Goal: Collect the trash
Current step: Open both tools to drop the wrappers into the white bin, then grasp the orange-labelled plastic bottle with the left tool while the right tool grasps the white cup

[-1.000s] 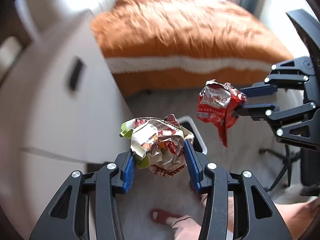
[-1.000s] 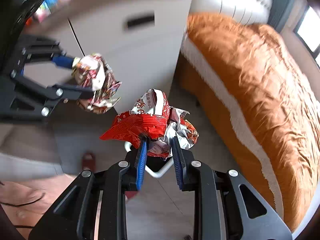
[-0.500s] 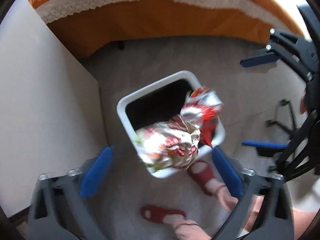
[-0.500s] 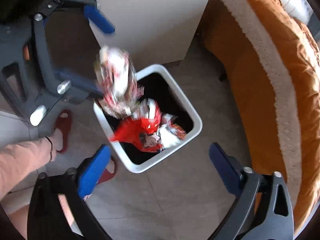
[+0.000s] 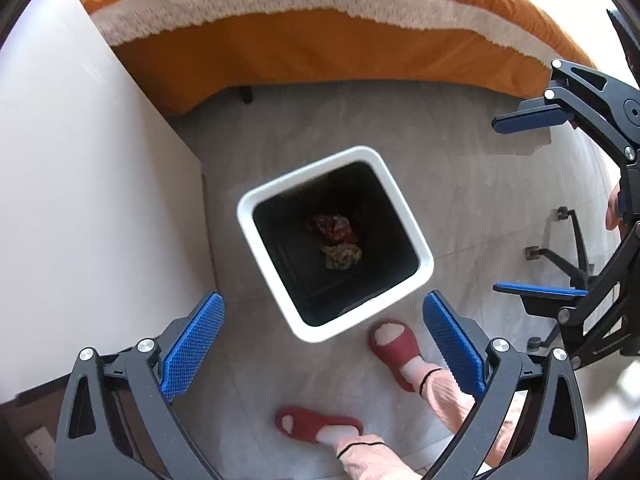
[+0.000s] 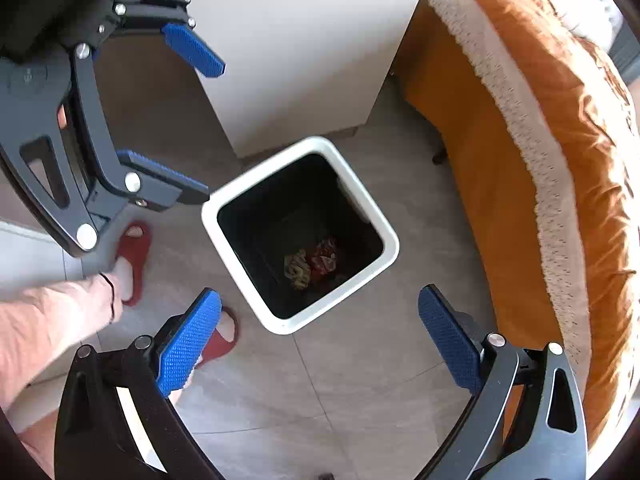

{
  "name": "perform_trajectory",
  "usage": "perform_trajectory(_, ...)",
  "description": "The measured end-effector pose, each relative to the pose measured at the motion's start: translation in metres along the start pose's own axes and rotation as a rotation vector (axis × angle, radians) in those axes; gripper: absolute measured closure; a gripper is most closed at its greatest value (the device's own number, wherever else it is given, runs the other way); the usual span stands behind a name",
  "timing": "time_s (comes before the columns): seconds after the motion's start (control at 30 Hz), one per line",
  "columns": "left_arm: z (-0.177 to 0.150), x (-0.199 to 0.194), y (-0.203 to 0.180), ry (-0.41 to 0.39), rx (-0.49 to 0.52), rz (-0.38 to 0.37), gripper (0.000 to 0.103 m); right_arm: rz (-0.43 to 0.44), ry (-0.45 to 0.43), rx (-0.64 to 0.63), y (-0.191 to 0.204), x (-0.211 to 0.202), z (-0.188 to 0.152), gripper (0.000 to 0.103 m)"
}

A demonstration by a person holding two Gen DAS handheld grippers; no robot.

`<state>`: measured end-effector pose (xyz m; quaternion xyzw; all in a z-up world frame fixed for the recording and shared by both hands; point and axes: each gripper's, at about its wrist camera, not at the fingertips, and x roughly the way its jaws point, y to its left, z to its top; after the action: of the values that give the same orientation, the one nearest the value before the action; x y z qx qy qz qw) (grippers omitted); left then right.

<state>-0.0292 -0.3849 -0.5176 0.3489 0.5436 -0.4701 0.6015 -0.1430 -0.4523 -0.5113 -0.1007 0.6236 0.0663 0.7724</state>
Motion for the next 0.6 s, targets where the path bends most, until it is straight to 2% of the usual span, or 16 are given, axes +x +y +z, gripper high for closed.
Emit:
perform_trajectory(0.13,-0.001,-0.042,-0.003,-0.051,-0.007,0.023,0.005,-0.015,-0.044,0.044,0.001,-0.044,0.008,0.005)
perform_trajectory(0.3,-0.007,-0.125,-0.007,-0.177,-0.055,0.089,0.005,-0.04,-0.129,0.125,0.002,-0.115,0.021,0.005)
perform_trajectory(0.47,-0.026,-0.208,-0.007,-0.312,-0.162,0.122,0.005,-0.072,-0.248,0.214,0.008,-0.199,0.041,0.005)
perform_trajectory(0.6,-0.05,-0.277,0.003,-0.415,-0.28,0.214,0.005,-0.069,-0.333,0.265,0.016,-0.247,0.056,0.005)
